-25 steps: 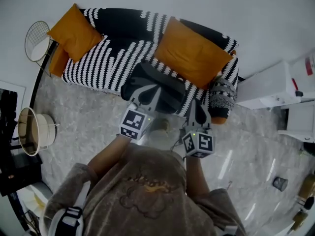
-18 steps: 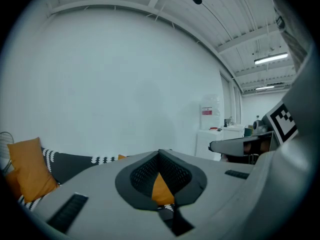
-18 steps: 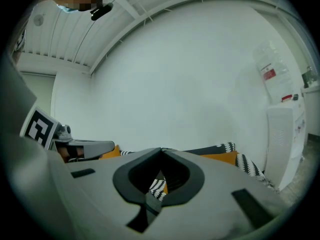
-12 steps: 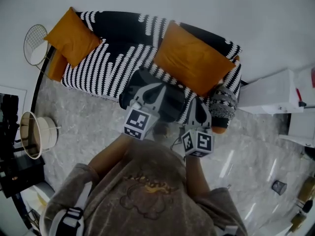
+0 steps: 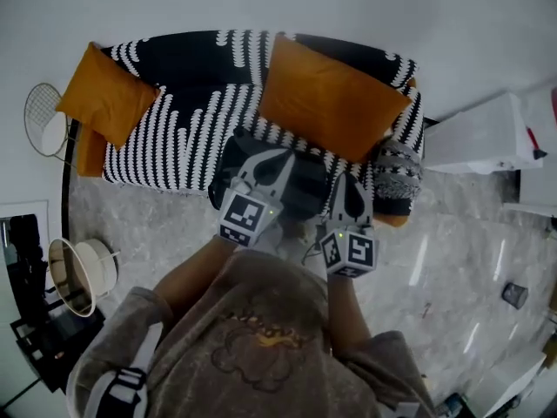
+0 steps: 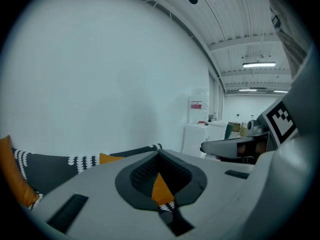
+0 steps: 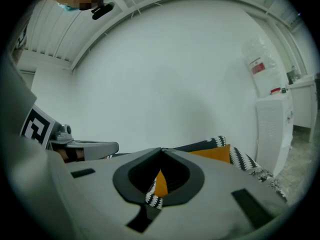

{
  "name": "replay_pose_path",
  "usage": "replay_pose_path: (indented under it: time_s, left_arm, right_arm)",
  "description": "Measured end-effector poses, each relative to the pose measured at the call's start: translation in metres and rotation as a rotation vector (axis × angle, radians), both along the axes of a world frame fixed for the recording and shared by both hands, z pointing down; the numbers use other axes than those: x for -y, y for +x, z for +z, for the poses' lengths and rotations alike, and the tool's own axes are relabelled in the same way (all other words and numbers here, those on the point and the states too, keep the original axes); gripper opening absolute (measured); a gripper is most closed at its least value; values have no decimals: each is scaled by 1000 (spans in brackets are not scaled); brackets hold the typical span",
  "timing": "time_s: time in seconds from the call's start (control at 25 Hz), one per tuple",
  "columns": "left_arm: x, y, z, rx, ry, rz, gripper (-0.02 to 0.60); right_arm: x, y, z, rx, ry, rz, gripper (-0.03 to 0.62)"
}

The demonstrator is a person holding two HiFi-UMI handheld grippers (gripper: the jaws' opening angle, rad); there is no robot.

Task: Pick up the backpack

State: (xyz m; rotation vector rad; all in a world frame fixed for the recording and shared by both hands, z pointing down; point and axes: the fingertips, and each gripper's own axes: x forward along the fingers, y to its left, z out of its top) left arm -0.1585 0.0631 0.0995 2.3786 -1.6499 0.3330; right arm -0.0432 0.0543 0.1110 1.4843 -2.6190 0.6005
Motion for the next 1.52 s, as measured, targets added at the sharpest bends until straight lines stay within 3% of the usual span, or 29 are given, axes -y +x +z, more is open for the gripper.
replay_pose_path:
  time_s: [0.2, 0.56, 1.08, 1.36, 1.52]
  left_arm:
    - [16, 15, 24, 18, -37, 110, 0]
    - [37, 42, 49, 15, -90, 226, 0]
    - [50, 67, 109, 11, -141, 307, 0]
    - [45, 72, 166, 40, -208, 376, 0]
    - [33, 70, 221, 74, -238, 416, 0]
  right_arm:
    - [6, 16, 22, 3, -37, 99, 0]
    - [4, 48, 50, 34, -84, 254, 0]
    - [5, 62, 116, 59, -154, 299, 0]
    - [-2, 62, 176, 62, -224, 336, 1]
    - [-16, 55, 226, 69, -280, 344, 0]
